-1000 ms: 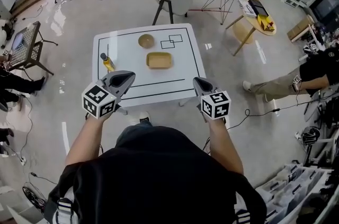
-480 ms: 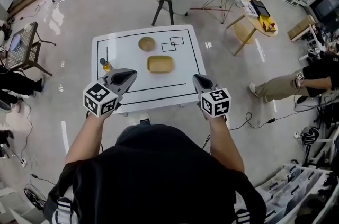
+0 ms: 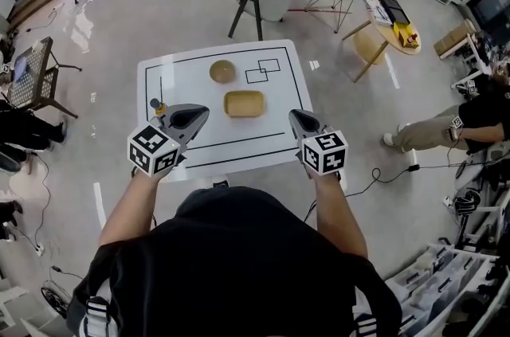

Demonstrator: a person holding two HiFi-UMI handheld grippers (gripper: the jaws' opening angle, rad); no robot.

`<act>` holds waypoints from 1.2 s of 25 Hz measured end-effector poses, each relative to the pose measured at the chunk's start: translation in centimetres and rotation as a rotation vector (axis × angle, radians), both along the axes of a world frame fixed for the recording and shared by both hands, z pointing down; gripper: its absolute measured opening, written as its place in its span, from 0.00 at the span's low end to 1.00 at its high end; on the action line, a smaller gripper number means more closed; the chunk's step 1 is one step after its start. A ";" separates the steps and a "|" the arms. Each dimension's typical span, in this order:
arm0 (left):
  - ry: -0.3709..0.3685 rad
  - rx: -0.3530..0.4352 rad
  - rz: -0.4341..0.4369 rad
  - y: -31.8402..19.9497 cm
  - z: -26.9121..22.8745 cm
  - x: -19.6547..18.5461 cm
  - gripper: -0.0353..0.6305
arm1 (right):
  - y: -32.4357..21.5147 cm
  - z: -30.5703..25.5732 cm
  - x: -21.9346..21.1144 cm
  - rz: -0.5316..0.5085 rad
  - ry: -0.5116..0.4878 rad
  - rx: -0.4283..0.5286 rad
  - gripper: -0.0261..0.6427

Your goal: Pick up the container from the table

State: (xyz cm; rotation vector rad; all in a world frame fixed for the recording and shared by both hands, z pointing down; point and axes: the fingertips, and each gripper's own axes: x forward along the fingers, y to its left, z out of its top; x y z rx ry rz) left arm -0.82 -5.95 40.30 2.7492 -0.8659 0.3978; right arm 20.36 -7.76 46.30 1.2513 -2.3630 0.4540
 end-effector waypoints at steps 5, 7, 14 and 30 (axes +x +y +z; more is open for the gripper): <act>0.005 -0.005 0.005 -2.4 -0.2 -1.0 0.06 | -1.9 0.1 -1.4 -0.005 0.004 -0.014 0.05; 0.005 -0.008 0.007 -3.2 0.0 -1.5 0.06 | -2.8 0.1 -1.8 -0.003 0.004 -0.014 0.05; 0.005 -0.019 0.021 -5.9 0.4 -2.9 0.06 | -5.3 -0.3 -3.0 0.028 0.006 0.009 0.05; 0.016 -0.047 0.006 -8.2 1.5 -6.7 0.06 | -7.0 1.4 -5.9 0.019 0.041 -0.040 0.05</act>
